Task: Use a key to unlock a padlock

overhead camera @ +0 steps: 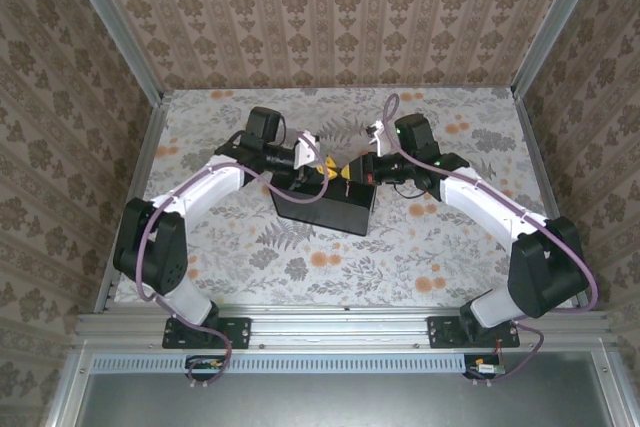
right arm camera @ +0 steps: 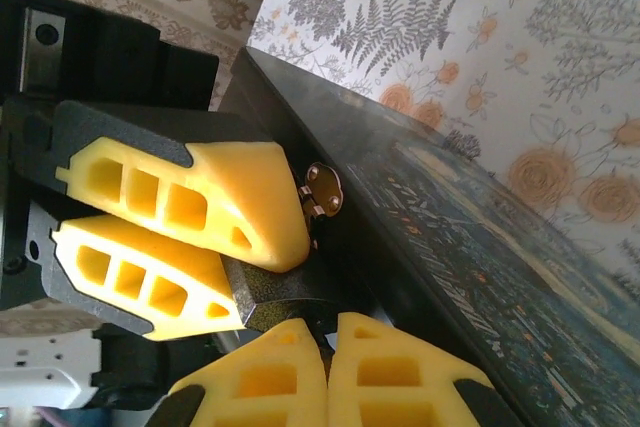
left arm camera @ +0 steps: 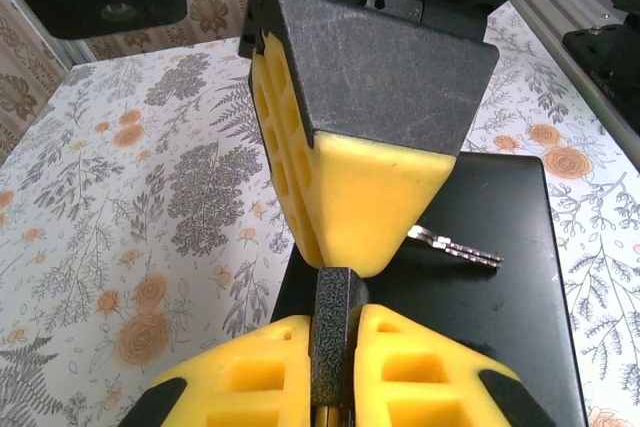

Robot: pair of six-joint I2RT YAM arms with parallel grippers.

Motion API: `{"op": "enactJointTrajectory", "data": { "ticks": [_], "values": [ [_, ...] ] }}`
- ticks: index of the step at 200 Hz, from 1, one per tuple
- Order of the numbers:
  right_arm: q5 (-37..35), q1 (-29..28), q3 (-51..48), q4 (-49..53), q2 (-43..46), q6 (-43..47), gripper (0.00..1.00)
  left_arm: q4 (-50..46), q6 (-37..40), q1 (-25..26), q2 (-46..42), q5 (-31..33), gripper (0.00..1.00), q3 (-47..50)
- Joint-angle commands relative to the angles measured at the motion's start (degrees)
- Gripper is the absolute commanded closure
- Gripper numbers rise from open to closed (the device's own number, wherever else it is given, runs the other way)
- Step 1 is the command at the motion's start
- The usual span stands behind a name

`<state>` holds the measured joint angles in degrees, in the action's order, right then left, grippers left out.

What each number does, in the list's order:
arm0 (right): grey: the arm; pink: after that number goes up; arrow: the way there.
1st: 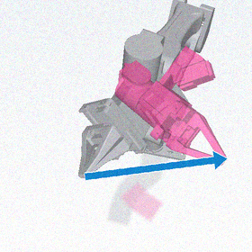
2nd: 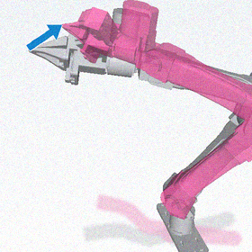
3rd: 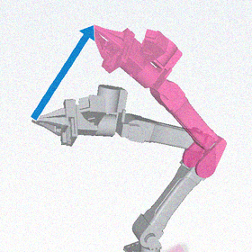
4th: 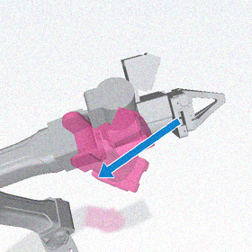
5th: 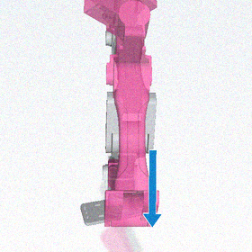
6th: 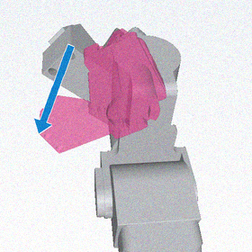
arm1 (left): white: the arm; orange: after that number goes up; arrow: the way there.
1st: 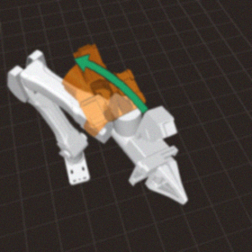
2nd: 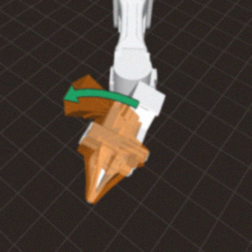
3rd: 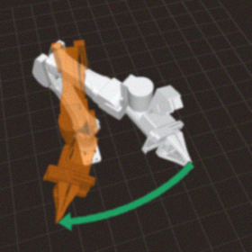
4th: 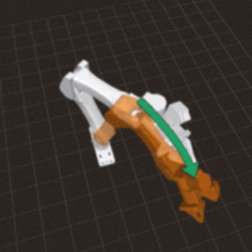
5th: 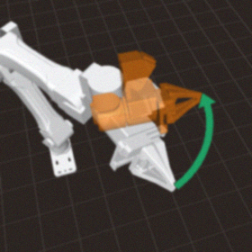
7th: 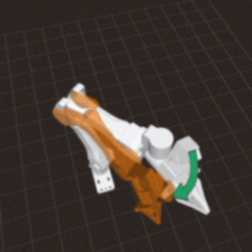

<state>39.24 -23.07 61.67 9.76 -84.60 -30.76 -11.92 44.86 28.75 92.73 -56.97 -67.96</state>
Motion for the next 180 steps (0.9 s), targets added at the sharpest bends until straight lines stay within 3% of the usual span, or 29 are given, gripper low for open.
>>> {"op": "enactJointTrajectory", "data": {
  "ticks": [1, 51, 110, 142, 157, 180],
  "values": [
    [-1.1, 0.2, -1.2, -5.9, 0.3, -11.6, 1.00, 3.7, -1.2, 1.4, -3.4, -2.7, 1.00, 1.5],
    [0.0, 0.0, -3.3, -10.4, 1.2, -24.9, 1.00, 5.2, -1.5, 2.3, -5.4, -0.8, 1.00, 2.6],
    [1.5, -0.9, -2.0, -5.2, 0.5, -39.6, 1.00, 6.9, -2.4, 3.1, -5.8, 1.1, 1.00, 3.0],
    [-0.8, -1.8, 3.5, 5.6, 1.2, -32.4, 1.00, 6.5, -3.0, 3.0, -5.6, 2.1, 1.00, 3.0],
    [-2.1, -1.5, 7.4, 13.6, 0.9, -24.8, 0.88, 6.6, -3.7, 2.8, -5.9, 2.4, 1.00, 3.3],
    [-3.7, -1.3, 9.7, 18.6, 1.7, -15.4, 0.79, 5.6, -4.4, 2.6, -5.8, 2.3, 1.00, 3.4]
  ]
}}
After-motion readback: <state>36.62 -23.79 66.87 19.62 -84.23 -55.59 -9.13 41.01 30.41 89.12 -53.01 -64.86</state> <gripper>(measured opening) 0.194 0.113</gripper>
